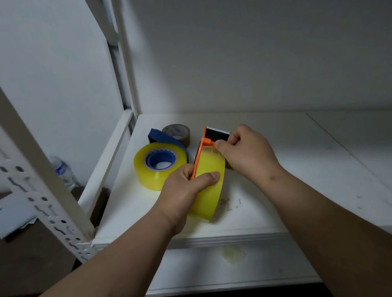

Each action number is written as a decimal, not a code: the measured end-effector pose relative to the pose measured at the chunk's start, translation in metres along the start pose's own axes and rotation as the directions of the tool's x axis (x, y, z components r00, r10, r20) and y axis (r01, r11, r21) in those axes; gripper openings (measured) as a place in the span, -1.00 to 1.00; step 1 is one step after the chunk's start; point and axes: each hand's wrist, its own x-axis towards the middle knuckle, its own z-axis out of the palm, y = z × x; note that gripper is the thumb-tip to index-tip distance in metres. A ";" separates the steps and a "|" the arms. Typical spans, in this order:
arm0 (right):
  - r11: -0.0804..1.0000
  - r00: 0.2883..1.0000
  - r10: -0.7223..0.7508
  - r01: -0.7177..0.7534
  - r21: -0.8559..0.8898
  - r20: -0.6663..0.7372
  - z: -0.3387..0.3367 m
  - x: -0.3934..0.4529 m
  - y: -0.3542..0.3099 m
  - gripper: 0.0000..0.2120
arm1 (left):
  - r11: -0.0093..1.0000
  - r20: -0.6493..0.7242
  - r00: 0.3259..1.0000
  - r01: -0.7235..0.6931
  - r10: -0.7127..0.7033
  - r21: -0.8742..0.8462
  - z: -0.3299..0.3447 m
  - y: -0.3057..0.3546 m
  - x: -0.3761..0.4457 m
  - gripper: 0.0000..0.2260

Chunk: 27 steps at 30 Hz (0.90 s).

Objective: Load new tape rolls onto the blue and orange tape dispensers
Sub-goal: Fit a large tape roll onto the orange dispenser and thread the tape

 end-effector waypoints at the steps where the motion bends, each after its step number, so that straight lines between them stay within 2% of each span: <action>1: 1.000 1.000 0.025 -0.025 0.009 -0.004 0.002 -0.002 -0.003 -0.76 | 1.000 0.003 1.000 0.004 -0.004 0.008 -0.003 -0.002 0.000 -0.68; 4: 0.997 0.998 0.063 -0.062 0.044 -0.027 0.007 -0.008 -0.008 -0.76 | 0.999 0.011 1.000 0.001 -0.001 0.035 -0.010 -0.005 0.003 -0.74; 15: 0.999 0.997 -0.018 0.015 -0.045 -0.077 0.005 -0.020 -0.010 -0.90 | 0.998 0.044 0.999 0.000 -0.003 0.069 -0.003 -0.008 0.008 -0.84; 17: 1.000 0.998 -0.012 0.011 -0.016 -0.068 0.004 -0.016 -0.011 -0.89 | 0.998 0.038 0.999 0.001 -0.004 0.070 0.000 -0.008 0.008 -0.84; 21: 0.997 0.999 0.045 -0.045 0.059 0.002 -0.003 -0.007 -0.009 -0.86 | 0.998 0.024 1.000 0.014 -0.016 0.057 0.006 -0.011 0.011 -0.84; 27: 1.000 0.986 0.006 -0.005 -0.001 0.164 -0.011 0.003 -0.011 -0.81 | 0.998 0.016 1.000 0.014 -0.015 0.062 0.009 -0.011 0.011 -0.85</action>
